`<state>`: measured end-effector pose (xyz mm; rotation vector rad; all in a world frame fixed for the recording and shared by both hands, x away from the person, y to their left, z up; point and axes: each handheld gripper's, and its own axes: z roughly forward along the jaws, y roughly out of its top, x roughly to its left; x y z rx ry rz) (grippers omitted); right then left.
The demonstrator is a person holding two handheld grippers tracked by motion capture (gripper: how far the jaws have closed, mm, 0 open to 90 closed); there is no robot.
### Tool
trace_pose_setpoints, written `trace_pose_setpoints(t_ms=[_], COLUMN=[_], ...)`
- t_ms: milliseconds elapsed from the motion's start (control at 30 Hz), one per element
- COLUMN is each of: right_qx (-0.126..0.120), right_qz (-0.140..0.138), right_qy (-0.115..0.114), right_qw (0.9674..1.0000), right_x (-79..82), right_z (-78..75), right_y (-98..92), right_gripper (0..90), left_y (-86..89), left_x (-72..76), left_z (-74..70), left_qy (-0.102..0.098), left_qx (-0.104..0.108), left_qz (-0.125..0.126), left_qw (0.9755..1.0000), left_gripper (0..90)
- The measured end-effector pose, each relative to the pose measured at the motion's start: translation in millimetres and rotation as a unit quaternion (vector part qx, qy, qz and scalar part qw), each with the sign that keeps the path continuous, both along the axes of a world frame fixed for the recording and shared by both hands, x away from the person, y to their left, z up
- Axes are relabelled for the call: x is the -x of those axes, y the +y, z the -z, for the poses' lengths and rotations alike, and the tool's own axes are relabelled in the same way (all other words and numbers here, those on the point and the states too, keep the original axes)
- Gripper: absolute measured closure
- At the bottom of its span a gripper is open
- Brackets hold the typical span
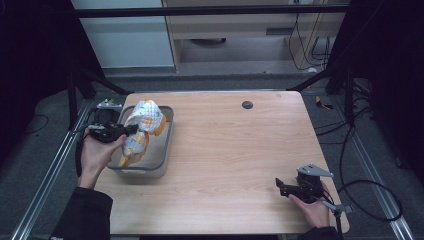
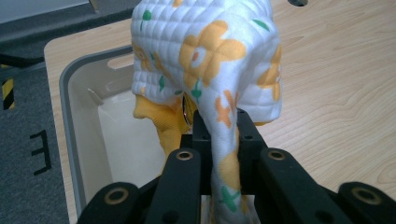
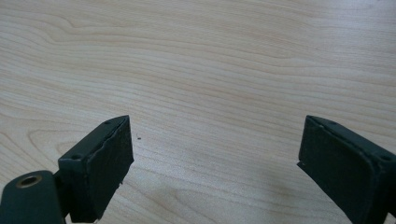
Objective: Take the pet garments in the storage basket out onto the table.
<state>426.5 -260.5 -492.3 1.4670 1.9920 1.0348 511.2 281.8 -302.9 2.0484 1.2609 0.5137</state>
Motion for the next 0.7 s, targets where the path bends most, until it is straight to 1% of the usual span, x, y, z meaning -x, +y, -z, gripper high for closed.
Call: trace_pose_setpoints(t_ms=[167, 267, 333, 400, 467, 533, 567, 700], right_qx=[0.001, 0.001, 0.003, 0.002, 0.002, 0.003, 0.003, 0.002], right_qz=[0.000, 0.000, -0.001, 0.000, -0.001, -0.001, -0.001, -0.001], right_qy=[-0.003, -0.004, -0.004, -0.004, -0.004, -0.004, -0.005, -0.004], right_qw=[1.0000, 1.0000, 1.0000, 1.0000, 1.0000, 1.0000, 1.0000, 1.0000], right_x=[-0.1, -0.1, 0.0, 0.1, 0.1, -0.1, -0.1, 0.2], right_z=[0.1, 0.0, 0.0, 0.0, 0.0, 0.1, 0.1, 0.0], right_y=[-0.1, 0.0, -0.1, 0.0, -0.1, -0.2, -0.2, 0.0], right_gripper=[10.0, 10.0, 10.0, 10.0, 10.0, 10.0, 10.1, 10.1], left_y=[-4.2, -8.1, -10.0, -10.6, -12.0, -13.4, -15.3, -18.1], left_x=[3.0, 5.7, 6.3, 6.4, 6.9, 7.8, 9.3, 11.6], left_z=[-6.2, -12.2, -14.7, -15.2, -17.4, -19.3, -21.1, -23.1], left_qy=[-0.005, -0.009, -0.011, -0.012, -0.012, -0.013, -0.014, -0.015], left_qx=[0.000, -0.001, -0.001, 0.000, -0.002, 0.002, 0.002, 0.002], left_qz=[0.008, 0.019, 0.022, 0.023, 0.028, 0.032, 0.037, 0.043], left_qw=[1.0000, 0.9998, 0.9997, 0.9997, 0.9995, 0.9994, 0.9992, 0.9989], left_gripper=[82.5, 82.5, 82.5, 82.5, 82.5, 82.5, 82.5, 82.5])
